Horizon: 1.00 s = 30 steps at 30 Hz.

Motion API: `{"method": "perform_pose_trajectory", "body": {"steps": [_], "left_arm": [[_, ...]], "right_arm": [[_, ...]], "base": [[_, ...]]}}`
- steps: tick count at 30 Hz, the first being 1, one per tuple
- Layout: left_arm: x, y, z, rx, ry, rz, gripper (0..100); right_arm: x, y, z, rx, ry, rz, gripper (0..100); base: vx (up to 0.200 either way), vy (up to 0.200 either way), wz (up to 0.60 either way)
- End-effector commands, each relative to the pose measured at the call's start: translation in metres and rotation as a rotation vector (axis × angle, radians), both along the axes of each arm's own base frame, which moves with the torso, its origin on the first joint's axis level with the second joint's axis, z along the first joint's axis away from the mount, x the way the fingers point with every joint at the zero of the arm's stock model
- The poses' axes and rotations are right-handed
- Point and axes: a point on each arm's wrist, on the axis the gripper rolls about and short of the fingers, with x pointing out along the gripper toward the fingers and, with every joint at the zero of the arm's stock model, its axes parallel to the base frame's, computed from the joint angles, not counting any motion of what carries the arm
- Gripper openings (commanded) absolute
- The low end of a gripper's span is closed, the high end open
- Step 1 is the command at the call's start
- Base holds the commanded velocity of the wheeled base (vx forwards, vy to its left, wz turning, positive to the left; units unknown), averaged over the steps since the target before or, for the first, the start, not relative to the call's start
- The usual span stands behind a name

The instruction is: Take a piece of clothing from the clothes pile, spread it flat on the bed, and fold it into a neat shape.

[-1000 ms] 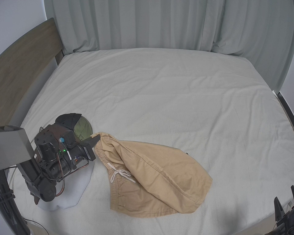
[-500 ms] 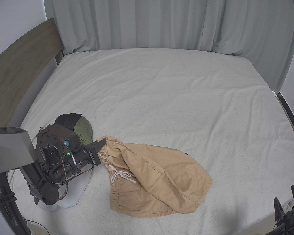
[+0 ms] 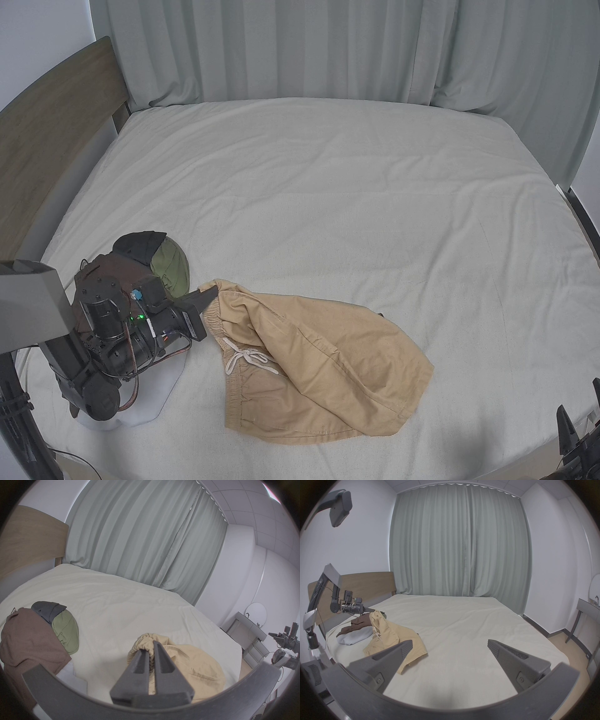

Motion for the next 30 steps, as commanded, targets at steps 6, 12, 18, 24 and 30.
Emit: {"method": "perform_pose_trajectory", "body": {"steps": [6, 12, 18, 24, 30], "left_arm": [[-0.001, -0.001, 0.003, -0.004, -0.013, -0.002, 0], [0.0, -0.001, 0.003, -0.005, -0.012, -0.002, 0], [0.0, -0.001, 0.001, -0.004, -0.008, -0.002, 0], [0.0, -0.001, 0.0, -0.003, -0.003, -0.002, 0], [-0.002, -0.004, -0.001, 0.0, 0.004, -0.013, 0]], "right_arm": [[0.0, 0.0, -0.005, -0.01, 0.0, 0.014, 100], [0.0, 0.0, -0.004, -0.008, -0.007, 0.016, 100], [0.0, 0.0, -0.004, -0.01, -0.009, 0.019, 100], [0.0, 0.0, -0.004, -0.01, -0.009, 0.02, 100], [-0.015, 0.001, 0.07, 0.016, -0.372, 0.012, 100]], "base": [[0.0, 0.0, 0.0], [0.0, 0.0, 0.0], [0.0, 0.0, 0.0], [0.0, 0.0, 0.0], [0.0, 0.0, 0.0]]}}
